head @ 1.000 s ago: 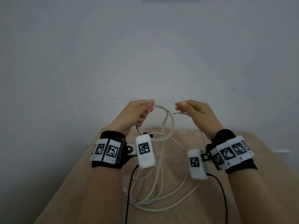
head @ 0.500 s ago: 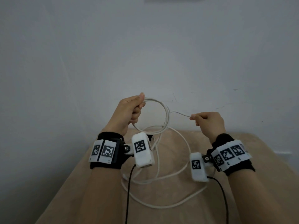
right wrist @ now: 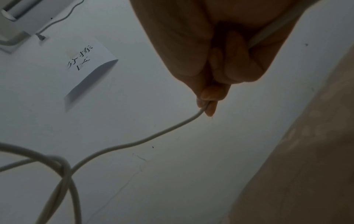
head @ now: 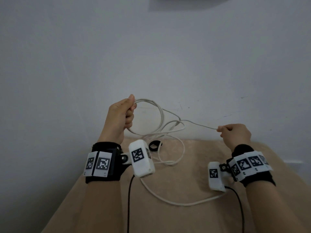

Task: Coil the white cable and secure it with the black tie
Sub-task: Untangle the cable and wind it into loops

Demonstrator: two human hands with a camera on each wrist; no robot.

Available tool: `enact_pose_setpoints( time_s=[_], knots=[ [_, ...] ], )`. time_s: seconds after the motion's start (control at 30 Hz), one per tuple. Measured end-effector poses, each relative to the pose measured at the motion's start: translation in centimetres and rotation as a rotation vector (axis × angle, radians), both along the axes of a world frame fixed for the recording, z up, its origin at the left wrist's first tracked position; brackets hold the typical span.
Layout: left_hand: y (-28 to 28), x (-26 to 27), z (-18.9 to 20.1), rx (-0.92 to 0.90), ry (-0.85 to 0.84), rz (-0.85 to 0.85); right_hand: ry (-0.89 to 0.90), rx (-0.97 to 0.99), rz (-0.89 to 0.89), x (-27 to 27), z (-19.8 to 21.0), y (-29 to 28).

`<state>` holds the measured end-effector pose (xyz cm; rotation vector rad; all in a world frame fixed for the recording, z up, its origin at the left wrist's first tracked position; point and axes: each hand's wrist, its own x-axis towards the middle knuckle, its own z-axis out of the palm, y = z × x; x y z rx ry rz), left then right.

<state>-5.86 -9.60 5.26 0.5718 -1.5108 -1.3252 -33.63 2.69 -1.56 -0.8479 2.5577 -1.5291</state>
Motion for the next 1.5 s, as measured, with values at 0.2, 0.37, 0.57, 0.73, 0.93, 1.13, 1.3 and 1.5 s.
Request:
enact_pose_setpoints(
  time_s=[0.2, 0.37, 0.57, 0.73, 0.93, 1.13, 1.3, 1.5],
  knots=[
    [1.1, -2.0, 0.3, -0.042, -0.090, -0.031, -0.032, 0.044, 0.012, 0.6, -0.5, -0.2],
    [1.5, -2.9, -0.1, -0.041, -0.097, -0.018, 0.096, 0.088, 0.038, 1.1, 0.4, -0.1],
    [2.9, -3.3, 1.3, -0.117, -0.052, -0.065, 0.194, -0.223, 0.386, 4.7, 4.5, -0.2],
    [3.6, -3.1, 2.2, -0.148, 0.010, -0.090, -0.033, -0.042, 0.827, 8.0, 3.6, -1.3],
    [3.0, -2.2, 2.4, -0.143, 0.010, -0.058, 0.108, -0.119, 0.478, 6.4, 2.6, -1.6],
    [2.8, -1.3, 2.5, -0.136, 0.041, -0.037, 0.144, -0.012, 0.148, 2.1, 1.7, -1.0],
    [2.0, 1.0, 3.1, -0.076, 0.173, -0.037, -0.031, 0.224, -0.004, -1.6, -0.6, 0.6],
    [2.0, -0.7, 1.9, -0.078, 0.081, -0.040, 0.227, 0.006, 0.166, 2.3, 2.1, -0.2]
  ],
)
